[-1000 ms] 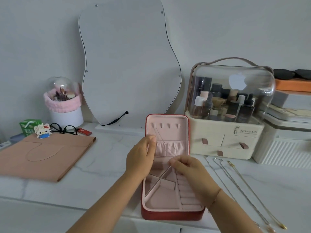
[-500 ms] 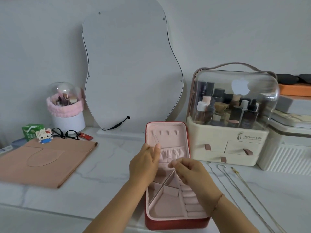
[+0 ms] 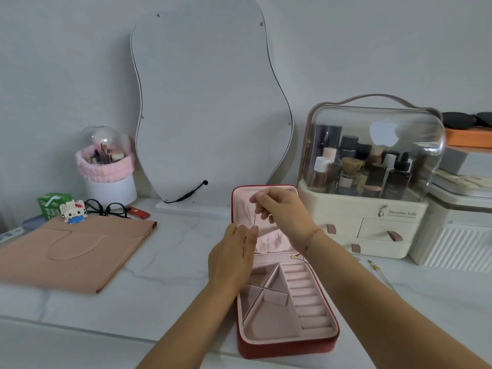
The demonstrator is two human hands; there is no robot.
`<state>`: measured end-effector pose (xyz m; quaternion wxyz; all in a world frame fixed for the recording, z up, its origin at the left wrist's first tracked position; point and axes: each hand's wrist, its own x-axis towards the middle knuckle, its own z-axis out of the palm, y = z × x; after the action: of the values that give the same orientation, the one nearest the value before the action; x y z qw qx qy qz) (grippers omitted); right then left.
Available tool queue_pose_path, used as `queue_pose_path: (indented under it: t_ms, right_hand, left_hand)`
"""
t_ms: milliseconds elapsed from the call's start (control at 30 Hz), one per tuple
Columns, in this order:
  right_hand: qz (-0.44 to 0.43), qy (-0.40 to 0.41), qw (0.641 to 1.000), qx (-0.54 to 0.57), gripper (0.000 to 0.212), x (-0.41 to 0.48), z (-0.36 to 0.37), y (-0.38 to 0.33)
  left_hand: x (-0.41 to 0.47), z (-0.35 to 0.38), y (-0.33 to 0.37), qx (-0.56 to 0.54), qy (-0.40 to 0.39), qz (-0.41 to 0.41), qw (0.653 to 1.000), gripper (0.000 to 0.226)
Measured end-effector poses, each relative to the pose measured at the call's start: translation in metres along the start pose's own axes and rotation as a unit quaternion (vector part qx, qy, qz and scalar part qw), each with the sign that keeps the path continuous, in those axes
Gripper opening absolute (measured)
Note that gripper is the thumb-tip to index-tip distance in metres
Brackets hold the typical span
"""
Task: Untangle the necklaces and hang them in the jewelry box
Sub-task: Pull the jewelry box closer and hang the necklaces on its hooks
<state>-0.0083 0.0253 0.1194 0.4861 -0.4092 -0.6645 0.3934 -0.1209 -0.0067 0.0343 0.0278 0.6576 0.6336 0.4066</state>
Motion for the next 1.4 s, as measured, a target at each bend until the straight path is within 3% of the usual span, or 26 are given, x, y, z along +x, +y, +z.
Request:
queue_pose_path:
  t_ms: [233,333,433,533,667,867,1000,1100,1267,1400]
  right_hand:
    - [0.069,-0.055,0.993,-0.082,0.027,-0.004,0.007,0.022]
    - [0.043,0.007,0.996,-0.078,0.023,-0.013,-0.012,0.026]
    - [0.025,0.102,0.991,-0.079,0.022,-0.024,-0.057,0.032]
    - [0.076,0.121,0.976,-0.165,0.016,-0.037,-0.109,0.051]
    - [0.177,0.082,0.924,-0.328,0.021,-0.049,-0.141,0.087]
    - [0.213,0.088,0.883,-0.409,0.028,-0.053,-0.134,0.108]
    - [0.218,0.069,0.868,-0.440,0.054,-0.050,-0.125,0.108]
    - [0.220,0.049,0.857,-0.463,0.042,-0.047,-0.120,0.106]
    - [0.229,0.008,0.855,-0.465,0.030,-0.044,-0.118,0.105]
    - [0.220,-0.018,0.892,-0.394,0.037,-0.045,-0.128,0.098]
  left_hand:
    - [-0.001,0.005,-0.008,-0.059,0.045,0.015,0.997,0.073]
    - [-0.001,0.006,-0.009,-0.055,0.047,0.018,0.997,0.068]
    - [0.001,0.009,-0.012,-0.081,0.086,0.001,0.993,0.050]
    - [0.005,0.011,-0.016,-0.149,0.149,-0.045,0.976,0.039]
    - [0.017,0.016,-0.022,-0.307,0.044,-0.194,0.931,0.034]
    - [0.018,0.013,-0.027,-0.388,-0.008,-0.187,0.902,0.032]
    - [0.016,0.013,-0.025,-0.397,-0.014,-0.191,0.898,0.035]
    - [0.015,0.013,-0.025,-0.394,-0.016,-0.184,0.900,0.037]
    - [0.014,0.017,-0.031,-0.383,-0.012,-0.188,0.905,0.037]
    - [0.013,0.016,-0.031,-0.392,0.018,-0.210,0.896,0.030]
